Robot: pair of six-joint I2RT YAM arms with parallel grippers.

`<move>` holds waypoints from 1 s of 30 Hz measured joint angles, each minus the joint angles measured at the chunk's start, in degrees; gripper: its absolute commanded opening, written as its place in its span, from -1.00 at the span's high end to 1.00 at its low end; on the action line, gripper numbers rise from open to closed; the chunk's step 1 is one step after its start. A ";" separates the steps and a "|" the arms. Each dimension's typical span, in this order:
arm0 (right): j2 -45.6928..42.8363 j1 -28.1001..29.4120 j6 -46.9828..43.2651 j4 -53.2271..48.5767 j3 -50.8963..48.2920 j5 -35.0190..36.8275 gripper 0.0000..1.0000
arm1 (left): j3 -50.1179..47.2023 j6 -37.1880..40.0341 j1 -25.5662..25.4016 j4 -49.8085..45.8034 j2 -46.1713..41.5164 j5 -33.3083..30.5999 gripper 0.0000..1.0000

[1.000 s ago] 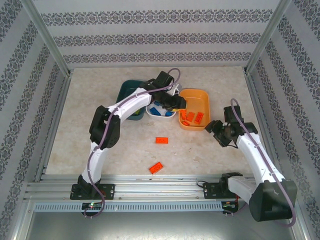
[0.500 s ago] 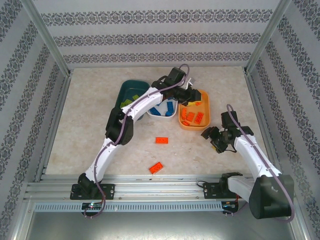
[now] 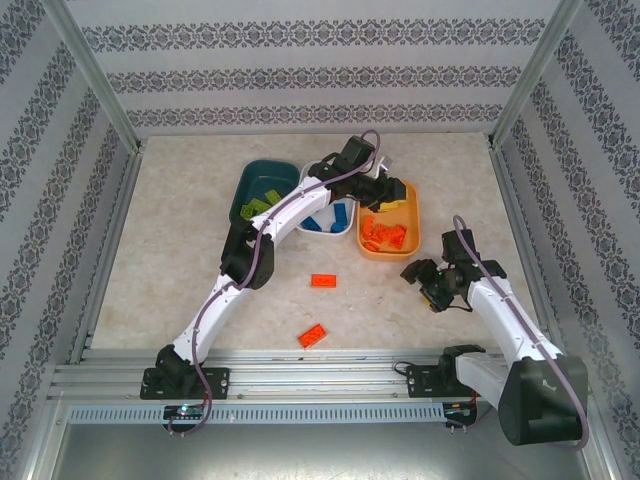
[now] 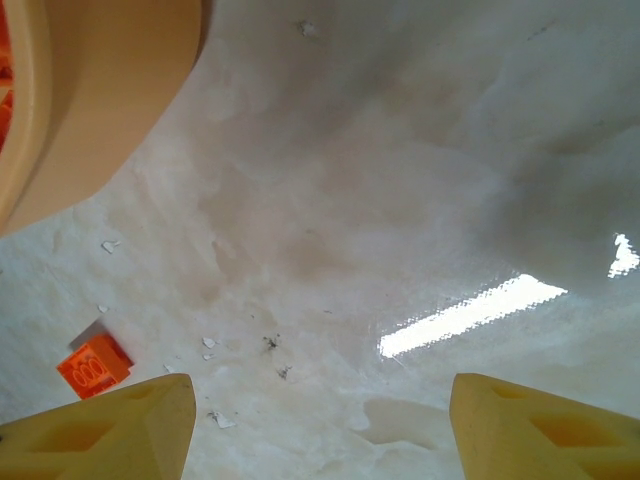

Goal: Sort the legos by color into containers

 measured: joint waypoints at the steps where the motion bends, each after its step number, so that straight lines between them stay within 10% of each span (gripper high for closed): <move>1: 0.61 0.00 -0.02 0.00 0.11 -0.11 -0.37 | 0.00 -0.02 0.00 0.00 0.00 0.00 0.12; 30: 2.78 0.04 0.22 0.85 0.85 -0.90 -0.40 | 0.11 4.44 0.00 -5.97 0.00 -1.27 -0.07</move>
